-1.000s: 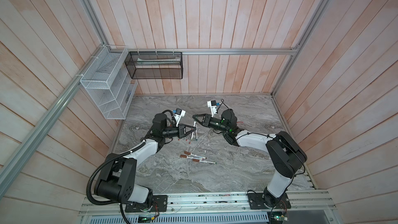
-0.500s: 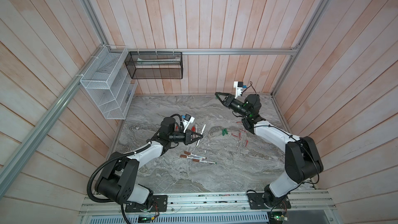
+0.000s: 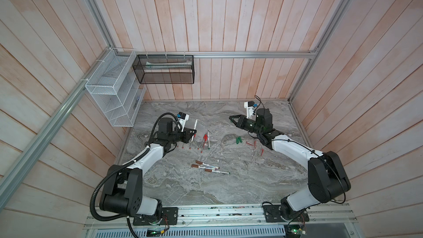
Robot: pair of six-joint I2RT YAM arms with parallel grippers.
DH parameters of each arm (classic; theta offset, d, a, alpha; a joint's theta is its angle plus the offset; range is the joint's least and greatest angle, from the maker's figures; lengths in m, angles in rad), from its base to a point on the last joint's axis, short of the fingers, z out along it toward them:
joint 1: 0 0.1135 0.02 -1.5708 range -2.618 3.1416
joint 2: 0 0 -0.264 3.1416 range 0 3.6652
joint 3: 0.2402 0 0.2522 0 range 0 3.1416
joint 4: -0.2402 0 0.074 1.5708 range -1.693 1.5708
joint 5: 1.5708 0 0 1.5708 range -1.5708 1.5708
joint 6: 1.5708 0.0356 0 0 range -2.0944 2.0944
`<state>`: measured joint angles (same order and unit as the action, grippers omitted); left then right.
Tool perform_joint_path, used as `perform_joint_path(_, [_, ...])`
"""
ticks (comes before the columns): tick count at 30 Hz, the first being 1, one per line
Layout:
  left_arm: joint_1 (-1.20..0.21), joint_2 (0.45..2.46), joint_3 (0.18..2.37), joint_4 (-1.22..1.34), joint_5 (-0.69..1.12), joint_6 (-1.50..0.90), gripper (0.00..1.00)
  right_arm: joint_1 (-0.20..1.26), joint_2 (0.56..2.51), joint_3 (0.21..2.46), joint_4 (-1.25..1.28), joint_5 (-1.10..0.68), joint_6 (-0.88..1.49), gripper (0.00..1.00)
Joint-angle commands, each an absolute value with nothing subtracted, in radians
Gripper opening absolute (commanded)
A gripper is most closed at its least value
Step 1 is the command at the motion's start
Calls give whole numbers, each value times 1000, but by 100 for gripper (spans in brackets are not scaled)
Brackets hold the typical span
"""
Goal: Remove pen caps from pens
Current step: Place the pen cap at the center of the table.
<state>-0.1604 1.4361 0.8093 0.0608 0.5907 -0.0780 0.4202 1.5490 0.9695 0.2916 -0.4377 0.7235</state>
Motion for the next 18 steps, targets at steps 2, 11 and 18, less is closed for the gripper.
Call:
perform_joint_path(2, [-90, 1450, 818, 2, 324, 54, 0, 434, 1617, 1022, 12, -338, 575, 0])
perform_joint_path(11, [-23, 1567, 889, -40, 213, 107, 0, 463, 1772, 1107, -105, -297, 503, 0])
perform_joint_path(18, [-9, 1681, 953, -71, 137, 156, 0, 465, 1846, 1128, -171, -215, 448, 0])
